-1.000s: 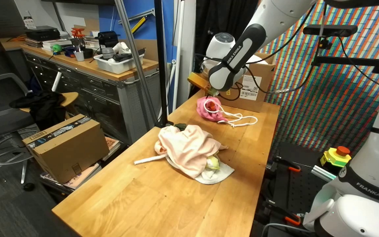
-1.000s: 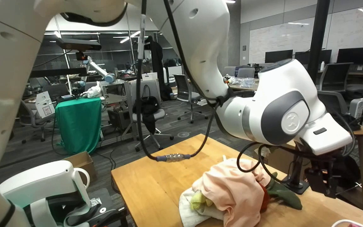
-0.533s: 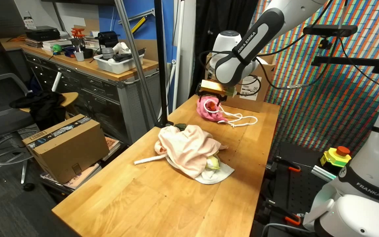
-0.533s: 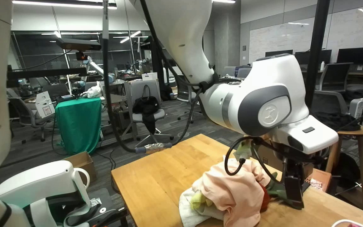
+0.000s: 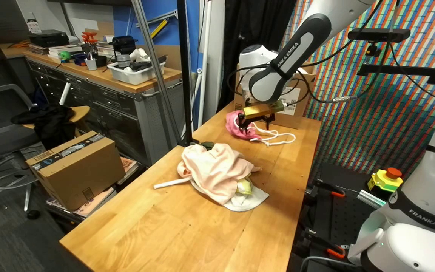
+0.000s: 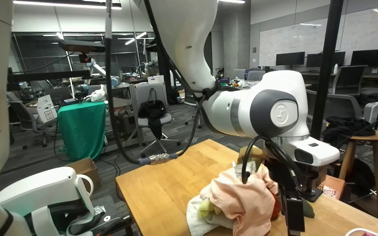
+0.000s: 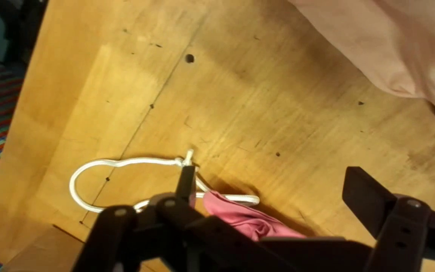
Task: Separate the pile of clothes on the table
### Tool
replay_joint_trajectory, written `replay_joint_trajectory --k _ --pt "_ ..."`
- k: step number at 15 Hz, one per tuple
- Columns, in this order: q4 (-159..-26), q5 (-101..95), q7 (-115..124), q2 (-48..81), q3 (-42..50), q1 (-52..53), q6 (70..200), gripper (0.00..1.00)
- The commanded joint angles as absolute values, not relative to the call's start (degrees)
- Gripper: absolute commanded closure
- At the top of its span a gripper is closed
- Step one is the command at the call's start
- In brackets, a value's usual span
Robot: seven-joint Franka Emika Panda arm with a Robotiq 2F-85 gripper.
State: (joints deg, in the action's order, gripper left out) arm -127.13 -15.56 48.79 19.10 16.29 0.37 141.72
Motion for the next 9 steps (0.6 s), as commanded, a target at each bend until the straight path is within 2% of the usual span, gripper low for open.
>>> replay_joint_trajectory --k 1,9 --pt "-123.84 -21.36 49.05 20.18 16.41 2.28 135.43 0.0" --pt "-113.61 -25.26 35.78 26.84 13.84 0.77 128.72 0.0"
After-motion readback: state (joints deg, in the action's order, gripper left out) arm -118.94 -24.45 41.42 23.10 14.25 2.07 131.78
